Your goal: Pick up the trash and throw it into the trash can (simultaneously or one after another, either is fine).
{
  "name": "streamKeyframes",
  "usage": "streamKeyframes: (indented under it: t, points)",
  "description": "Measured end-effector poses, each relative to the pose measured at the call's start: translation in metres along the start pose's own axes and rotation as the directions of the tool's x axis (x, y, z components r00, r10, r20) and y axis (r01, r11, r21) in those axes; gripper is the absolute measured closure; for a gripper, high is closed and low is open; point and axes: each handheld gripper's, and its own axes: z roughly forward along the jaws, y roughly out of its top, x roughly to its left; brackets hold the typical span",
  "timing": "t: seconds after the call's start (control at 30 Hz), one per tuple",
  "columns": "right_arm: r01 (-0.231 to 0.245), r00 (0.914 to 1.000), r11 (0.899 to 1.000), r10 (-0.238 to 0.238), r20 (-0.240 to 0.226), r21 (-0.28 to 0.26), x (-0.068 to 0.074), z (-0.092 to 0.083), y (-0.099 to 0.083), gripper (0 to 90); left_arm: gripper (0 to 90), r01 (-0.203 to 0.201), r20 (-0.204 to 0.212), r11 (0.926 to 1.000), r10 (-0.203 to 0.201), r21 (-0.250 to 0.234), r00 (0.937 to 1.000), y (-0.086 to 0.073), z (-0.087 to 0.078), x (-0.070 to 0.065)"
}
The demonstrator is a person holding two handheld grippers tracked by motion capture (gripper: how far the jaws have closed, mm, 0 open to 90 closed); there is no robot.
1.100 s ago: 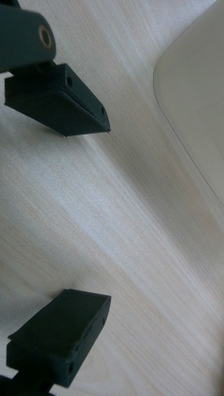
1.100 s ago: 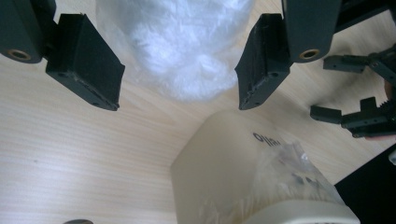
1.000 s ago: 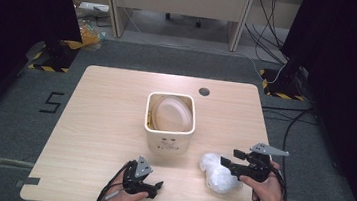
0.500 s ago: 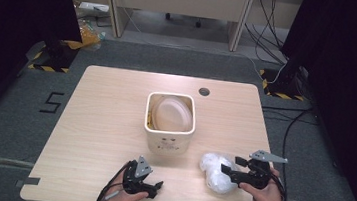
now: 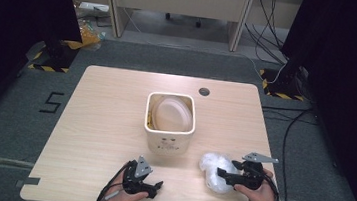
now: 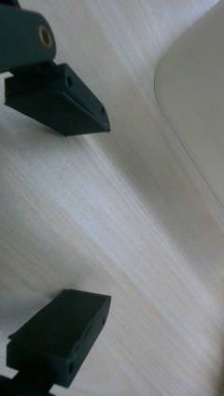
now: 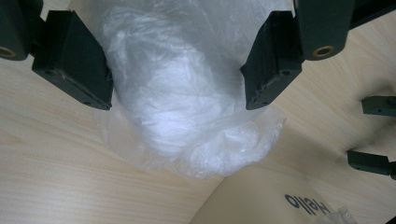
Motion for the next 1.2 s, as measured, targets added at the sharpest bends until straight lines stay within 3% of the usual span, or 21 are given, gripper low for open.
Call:
streamKeyframes:
  t: [0.3, 0.77, 1.2]
  points:
    - [-0.019, 0.9995, 1.000, 0.019, -0.024, 0.007, -0.003, 0.009, -0.006, 29.3, 13.7, 0.000, 0.000, 1.0000, 0.000, 0.000, 1.0000, 0.000, 0.000, 0.000]
    - [-0.037, 0.9972, 0.999, 0.037, -0.066, -0.011, -0.002, 0.004, -0.003, 49.3, 13.7, 0.000, 0.000, 1.0000, 0.000, 0.000, 1.0000, 0.000, 0.000, 0.000]
    - [-0.031, 0.9982, 0.997, 0.027, -0.054, -0.075, -0.003, -0.014, 0.005, 50.8, 13.7, 0.000, 0.000, 1.0000, 0.000, 0.000, 1.0000, 0.000, 0.000, 0.000]
